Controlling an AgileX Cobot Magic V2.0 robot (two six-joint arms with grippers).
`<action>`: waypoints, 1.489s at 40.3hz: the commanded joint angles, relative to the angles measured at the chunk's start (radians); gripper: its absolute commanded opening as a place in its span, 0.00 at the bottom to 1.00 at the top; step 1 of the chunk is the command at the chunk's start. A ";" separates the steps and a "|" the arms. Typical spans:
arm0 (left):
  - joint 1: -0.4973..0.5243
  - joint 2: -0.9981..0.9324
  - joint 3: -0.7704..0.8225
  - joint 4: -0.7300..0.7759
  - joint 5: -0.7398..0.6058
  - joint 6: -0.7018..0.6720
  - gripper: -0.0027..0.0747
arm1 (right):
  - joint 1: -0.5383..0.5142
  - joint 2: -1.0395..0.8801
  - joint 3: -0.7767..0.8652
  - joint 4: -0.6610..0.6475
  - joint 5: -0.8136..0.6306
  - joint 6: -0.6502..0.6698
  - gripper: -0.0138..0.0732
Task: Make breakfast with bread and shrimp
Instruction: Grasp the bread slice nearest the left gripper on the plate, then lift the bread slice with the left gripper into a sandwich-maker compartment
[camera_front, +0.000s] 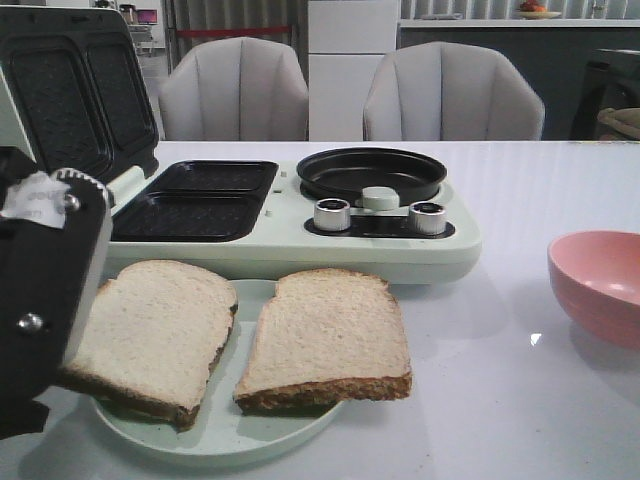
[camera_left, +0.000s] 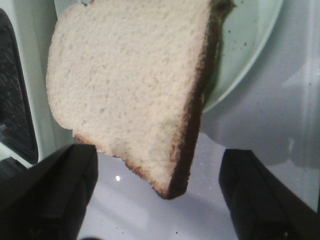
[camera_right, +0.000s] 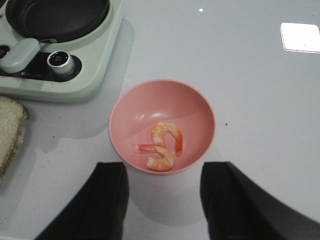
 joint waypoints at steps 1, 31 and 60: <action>-0.008 0.018 -0.024 0.082 0.037 -0.055 0.73 | 0.001 0.006 -0.034 0.005 -0.065 -0.008 0.68; -0.008 0.069 -0.024 0.169 0.075 -0.177 0.29 | 0.001 0.006 -0.034 0.005 -0.065 -0.008 0.68; -0.134 -0.192 -0.036 0.199 0.336 -0.184 0.16 | 0.001 0.006 -0.034 0.005 -0.065 -0.008 0.68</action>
